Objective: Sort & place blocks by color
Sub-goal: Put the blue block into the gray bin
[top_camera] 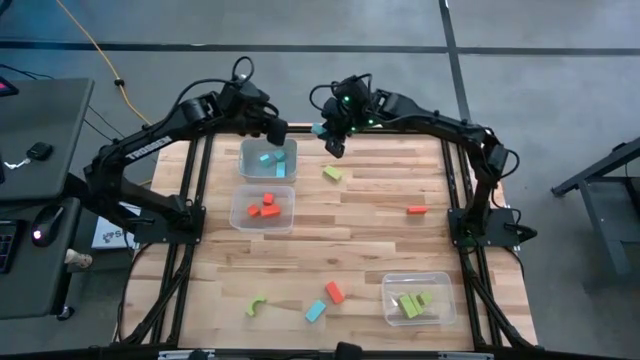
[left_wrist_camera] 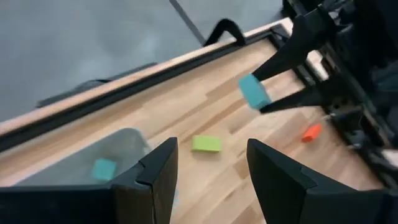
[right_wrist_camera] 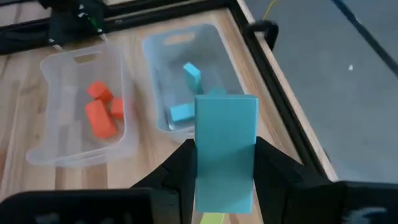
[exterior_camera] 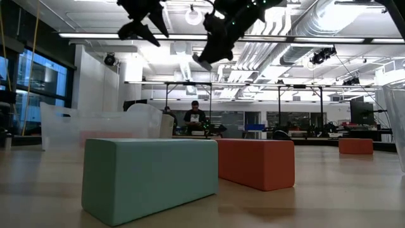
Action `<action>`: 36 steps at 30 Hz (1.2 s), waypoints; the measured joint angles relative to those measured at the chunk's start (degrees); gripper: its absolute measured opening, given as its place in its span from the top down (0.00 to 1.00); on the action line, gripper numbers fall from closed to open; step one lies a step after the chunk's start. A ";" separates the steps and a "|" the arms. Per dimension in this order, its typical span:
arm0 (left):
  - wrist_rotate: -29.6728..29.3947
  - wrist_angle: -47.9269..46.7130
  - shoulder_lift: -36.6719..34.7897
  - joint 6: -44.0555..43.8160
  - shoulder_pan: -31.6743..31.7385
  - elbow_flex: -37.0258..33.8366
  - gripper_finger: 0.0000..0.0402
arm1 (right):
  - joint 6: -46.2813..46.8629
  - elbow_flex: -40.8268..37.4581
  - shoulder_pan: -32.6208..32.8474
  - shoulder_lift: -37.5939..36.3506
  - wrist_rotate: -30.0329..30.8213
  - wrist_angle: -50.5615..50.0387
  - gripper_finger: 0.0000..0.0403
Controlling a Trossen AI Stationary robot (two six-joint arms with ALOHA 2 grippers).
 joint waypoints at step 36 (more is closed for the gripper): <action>20.91 14.28 12.21 -8.73 3.99 0.00 0.58 | -9.84 0.02 3.72 -0.58 10.43 0.75 0.75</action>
